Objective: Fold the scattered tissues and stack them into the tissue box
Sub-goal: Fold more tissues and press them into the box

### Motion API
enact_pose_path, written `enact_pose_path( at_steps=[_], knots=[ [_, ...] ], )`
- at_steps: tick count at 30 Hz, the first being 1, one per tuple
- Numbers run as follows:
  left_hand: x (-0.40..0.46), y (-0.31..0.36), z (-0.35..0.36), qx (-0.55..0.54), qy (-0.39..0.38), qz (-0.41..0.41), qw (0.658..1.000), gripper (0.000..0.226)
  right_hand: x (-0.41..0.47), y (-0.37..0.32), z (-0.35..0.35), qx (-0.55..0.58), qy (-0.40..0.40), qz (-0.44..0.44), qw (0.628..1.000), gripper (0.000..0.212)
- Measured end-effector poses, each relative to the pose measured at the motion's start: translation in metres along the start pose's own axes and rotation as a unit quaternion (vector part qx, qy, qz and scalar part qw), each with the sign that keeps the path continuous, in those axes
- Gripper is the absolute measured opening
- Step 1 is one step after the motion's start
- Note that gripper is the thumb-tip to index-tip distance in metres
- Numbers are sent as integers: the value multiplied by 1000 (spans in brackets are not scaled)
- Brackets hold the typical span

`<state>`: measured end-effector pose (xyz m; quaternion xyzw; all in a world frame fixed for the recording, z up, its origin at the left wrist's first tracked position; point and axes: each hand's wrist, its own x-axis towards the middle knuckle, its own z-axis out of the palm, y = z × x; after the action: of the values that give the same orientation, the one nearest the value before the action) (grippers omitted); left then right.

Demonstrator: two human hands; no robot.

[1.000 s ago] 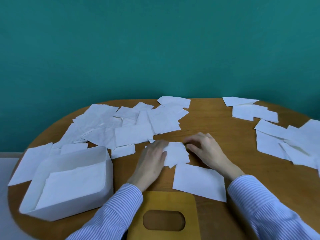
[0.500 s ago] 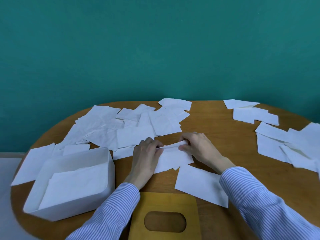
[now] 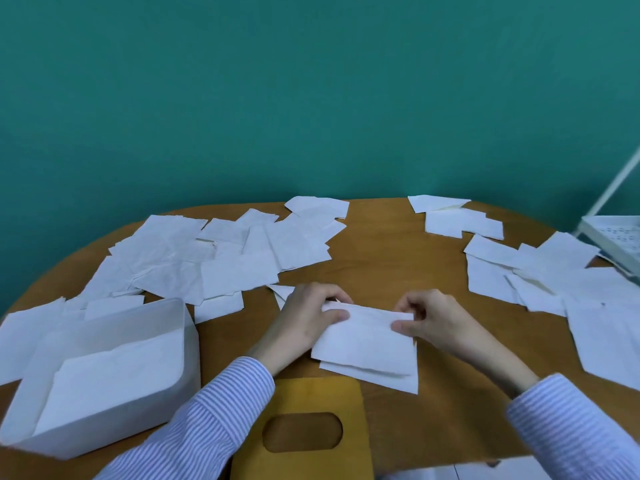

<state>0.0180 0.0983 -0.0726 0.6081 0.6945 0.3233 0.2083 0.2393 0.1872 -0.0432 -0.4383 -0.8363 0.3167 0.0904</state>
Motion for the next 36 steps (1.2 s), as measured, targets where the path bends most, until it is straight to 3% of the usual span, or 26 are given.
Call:
enact_pose_path(
  at_steps=[4, 11, 18, 22, 26, 29, 31, 36],
  knots=[
    [-4, -12, 25, 1, -22, -22, 1000, 12, -7, 17, 29, -37, -10, 44, 998, 8],
    [-2, -7, 26, -21, -12, 3, 1000, 15, -7, 27, 25, -35, 22, 51, 998, 2],
    [-9, -15, 33, 3, -48, 18, 999, 23, -9, 37, 32, -63, 33, 52, 996, 5],
    [-15, -16, 26, 65, -48, 54, 995, 28, -12, 38, 34, -125, 58, 16, 990, 14],
    [-17, -29, 1, 156, 42, 71, 984, 25, 0, 22, 32, -151, 122, -92, 977, 22],
    [-13, -51, -15, 195, 93, 36, 976, 28, 23, -7, 40, -143, 87, -178, 970, 18],
    [-10, -62, -20, 214, 87, 12, 973, 34, 39, -27, 54, -146, 56, -201, 967, 22],
    [-15, -72, -19, 158, 62, 21, 985, 39, 61, -48, 90, -225, 12, -195, 955, 52]
  ],
)
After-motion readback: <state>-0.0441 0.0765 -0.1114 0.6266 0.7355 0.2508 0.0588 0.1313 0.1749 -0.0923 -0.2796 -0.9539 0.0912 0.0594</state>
